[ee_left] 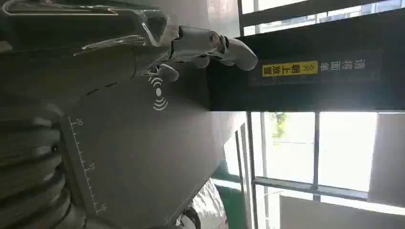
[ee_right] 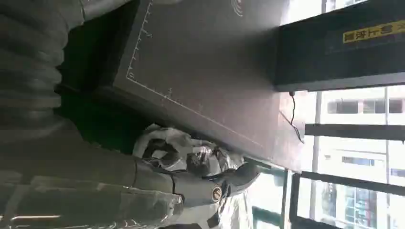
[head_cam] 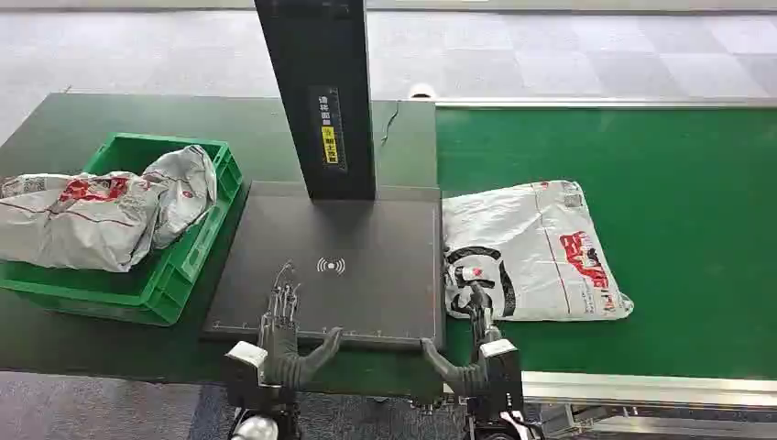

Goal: Moved the parcel from conveyor to table for the left to box.

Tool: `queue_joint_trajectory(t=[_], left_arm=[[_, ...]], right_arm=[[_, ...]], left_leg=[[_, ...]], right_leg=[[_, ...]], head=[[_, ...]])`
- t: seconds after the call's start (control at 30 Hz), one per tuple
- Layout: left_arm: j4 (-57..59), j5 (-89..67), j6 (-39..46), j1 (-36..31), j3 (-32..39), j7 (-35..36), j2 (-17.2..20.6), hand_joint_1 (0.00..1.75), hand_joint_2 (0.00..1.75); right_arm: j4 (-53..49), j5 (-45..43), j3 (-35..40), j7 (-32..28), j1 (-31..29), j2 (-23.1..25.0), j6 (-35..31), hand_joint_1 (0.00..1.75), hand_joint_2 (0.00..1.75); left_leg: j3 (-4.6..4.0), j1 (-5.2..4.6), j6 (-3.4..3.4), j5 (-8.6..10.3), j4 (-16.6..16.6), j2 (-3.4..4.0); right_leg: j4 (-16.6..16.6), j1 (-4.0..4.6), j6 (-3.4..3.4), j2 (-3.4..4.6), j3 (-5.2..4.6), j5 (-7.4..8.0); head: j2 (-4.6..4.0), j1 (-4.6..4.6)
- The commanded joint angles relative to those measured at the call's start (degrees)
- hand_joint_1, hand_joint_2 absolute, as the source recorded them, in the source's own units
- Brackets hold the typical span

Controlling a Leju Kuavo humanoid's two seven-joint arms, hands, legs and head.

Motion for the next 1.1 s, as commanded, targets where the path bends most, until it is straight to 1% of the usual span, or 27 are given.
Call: queue_joint_trajectory(t=[0.03, 0.07, 0.1, 0.17, 0.2, 0.23, 0.27, 0.33, 0.37, 0.43, 0.47, 0.5, 0.53, 0.57, 0.6, 0.63, 0.7, 0.83, 0.9, 0.97, 1.1], left_arm=[[1.9, 0.4, -0.2, -1.1, -0.7, 0.0, 0.7, 0.0, 1.75], [1.9, 0.4, -0.2, -1.1, -0.6, 0.0, 0.7, 0.0, 1.75], [1.8, 0.4, -0.5, -1.2, -0.7, 0.0, 0.7, 0.0, 1.75], [1.6, 0.1, -1.2, -1.5, -0.5, 0.0, 0.1, 0.0, 1.75], [1.5, -0.5, -1.8, -1.7, -0.7, 0.2, -0.1, 0.0, 1.75], [1.5, -0.9, -2.1, -1.8, -0.6, 0.4, -0.3, 0.0, 1.75], [1.5, -1.0, -2.2, -1.9, -0.7, 0.5, -0.4, 0.0, 1.75], [1.5, -1.1, -2.2, -1.9, -0.6, 0.5, -0.4, 0.0, 1.75], [1.5, -1.2, -2.5, -2.0, -0.6, 0.5, -0.4, 0.0, 1.75], [1.5, -1.3, -3.2, -2.1, -0.7, 0.6, -0.3, 0.0, 1.75], [1.8, -1.3, -3.5, -2.3, -0.9, 0.6, -0.2, 0.0, 1.75], [2.1, -1.3, -3.5, -2.5, -1.1, 0.6, -0.2, 0.0, 1.75], [2.4, -1.3, -3.5, -2.6, -1.3, 0.6, 0.0, 0.0, 1.75], [2.6, -1.2, -3.5, -2.7, -1.5, 0.6, 0.2, 0.0, 1.75], [3.0, -1.1, -3.7, -3.0, -1.8, 0.6, 0.4, 0.0, 1.75], [3.3, -1.0, -3.8, -3.2, -1.9, 0.6, 0.5, 0.0, 1.75], [3.5, -0.6, -3.5, -3.1, -2.1, 0.5, 0.7, 0.0, 1.75], [3.3, -0.4, -3.3, -2.7, -2.2, 0.4, 0.8, 0.0, 1.75], [3.0, -0.2, -3.0, -2.5, -2.3, 0.5, 1.0, 0.0, 1.75], [3.0, -0.2, -2.7, -2.4, -2.2, 0.5, 1.1, 0.0, 1.75], [3.4, -0.2, -2.6, -2.6, -2.4, 0.6, 1.4, 0.0, 1.75]], right_arm=[[-7.0, 13.6, -6.1, 4.5, -3.8, -5.4, -7.8, 0.0, 1.75], [-6.5, 17.7, -6.8, 5.2, -5.2, -6.2, -11.2, 0.0, 1.75], [-5.5, 23.7, -8.1, 6.4, -7.6, -7.9, -16.6, 0.0, 1.75], [-0.5, 26.3, -10.7, 7.9, -13.7, -10.7, -17.7, 0.0, 1.75], [3.4, 30.0, -11.8, 9.8, -17.2, -11.9, -19.6, 0.0, 1.75], [6.3, 31.3, -13.0, 10.3, -19.9, -12.7, -19.1, 0.0, 1.75], [7.1, 31.2, -13.5, 10.3, -21.0, -13.1, -18.6, 0.0, 1.75], [7.9, 31.5, -13.6, 10.0, -21.3, -12.8, -18.6, 0.0, 1.75], [10.4, 34.2, -13.8, 11.6, -23.1, -13.1, -19.6, 0.0, 1.75], [18.3, 36.5, -14.4, 14.9, -29.5, -15.1, -18.1, 0.0, 1.75], [25.1, 36.9, -15.1, 15.5, -34.5, -16.2, -17.7, 0.0, 1.75], [31.0, 36.6, -15.3, 16.9, -38.4, -17.1, -15.1, 0.0, 1.75], [36.8, 35.4, -16.1, 18.0, -42.1, -17.7, -11.2, 0.0, 1.75], [40.5, 33.0, -17.6, 18.0, -44.4, -18.0, -6.1, 0.0, 1.75], [45.1, 30.9, -18.8, 19.2, -46.6, -18.4, 1.1, 0.0, 1.75], [47.2, 30.9, -18.6, 20.5, -47.7, -18.9, 3.7, 0.0, 1.75], [52.3, 31.5, -17.8, 25.9, -49.8, -19.4, 11.5, 0.0, 1.75], [52.8, 32.0, -17.4, 26.9, -49.7, -19.0, 12.5, 0.0, 1.75], [53.3, 32.3, -17.2, 29.6, -49.9, -18.7, 15.6, 0.0, 1.75], [53.6, 31.9, -17.7, 30.3, -50.2, -18.1, 17.7, 0.0, 1.75], [54.4, 33.0, -16.6, 34.1, -51.0, -17.4, 24.5, 0.0, 1.75]], left_leg=[[0.02, -0.05, 0.05, 0.03, 0.0, -0.1], [-0.01, -0.06, 0.05, 0.03, 0.0, -0.06], [0.01, -0.05, 0.05, 0.03, 0.0, -0.02], [0.02, -0.06, 0.05, 0.04, 0.0, 0.03], [0.03, -0.06, 0.06, 0.05, 0.0, 0.03], [0.03, -0.08, 0.08, 0.07, 0.0, 0.05], [0.02, -0.07, 0.07, 0.07, 0.0, 0.07], [0.07, -0.06, 0.11, 0.11, 0.0, -0.01], [0.07, -0.05, 0.1, 0.11, 0.0, -0.01], [0.12, -0.03, 0.09, 0.1, 0.0, 0.0], [0.11, -0.06, 0.08, 0.07, 0.0, 0.1], [0.11, -0.07, 0.1, 0.09, 0.0, 0.22], [0.1, -0.07, 0.1, 0.07, 0.1, 0.23], [0.11, -0.08, 0.11, 0.1, 0.0, 0.25], [0.11, -0.08, 0.12, 0.1, 0.0, 0.17], [0.11, -0.07, 0.14, 0.15, 0.0, 0.15], [0.14, -0.05, 0.1, 0.15, 0.0, 0.04], [0.19, -0.03, 0.12, 0.16, 0.0, 0.01], [0.08, -0.06, 0.12, 0.15, 0.0, -0.05], [0.07, -0.06, 0.12, 0.15, 0.0, -0.02], [0.06, -0.07, 0.13, 0.17, 0.0, 0.07]], right_leg=[[0.0, -0.04, 0.03, -0.07, 0.05, 0.01], [0.0, -0.05, 0.03, -0.03, 0.01, 0.02], [0.0, -0.05, 0.03, 0.0, 0.02, 0.03], [0.0, -0.06, 0.04, 0.03, 0.02, 0.06], [0.0, -0.06, 0.05, 0.04, 0.02, 0.07], [-0.1, -0.08, 0.06, 0.07, 0.03, 0.12], [0.0, -0.08, 0.06, 0.08, 0.02, 0.13], [-0.1, -0.08, 0.1, 0.01, 0.1, 0.18], [-0.1, -0.07, 0.11, -0.01, 0.09, 0.17], [-0.1, -0.05, 0.09, 0.02, 0.14, 0.16], [0.0, -0.08, 0.1, 0.12, 0.08, 0.17], [0.0, -0.1, 0.11, 0.24, 0.03, 0.24], [0.0, -0.09, 0.11, 0.23, 0.03, 0.22], [0.0, -0.1, 0.11, 0.26, 0.03, 0.26], [0.0, -0.11, 0.12, 0.15, 0.06, 0.23], [-0.1, -0.09, 0.12, 0.15, 0.08, 0.28], [0.0, -0.07, 0.1, 0.04, 0.14, 0.23], [-0.1, -0.05, 0.09, 0.06, 0.19, 0.23], [0.0, -0.08, 0.1, 0.01, 0.08, 0.2], [0.0, -0.08, 0.1, 0.04, 0.06, 0.21], [0.0, -0.08, 0.1, 0.12, 0.03, 0.26]], head=[[0.0, 0.0], [0.0, 0.0], [0.0, 0.0], [0.0, 0.0], [0.0, 0.0], [-0.02, 0.0], [0.0, 0.0], [0.0, 0.0], [0.0, 0.02], [0.0, 0.02], [0.0, 0.0], [-0.02, 0.0], [-0.02, -0.04], [0.0, -0.02], [0.0, -0.02], [0.0, 0.0], [0.0, 0.0], [0.0, -0.02], [0.0, 0.0], [0.0, -0.02], [0.0, 0.0]])
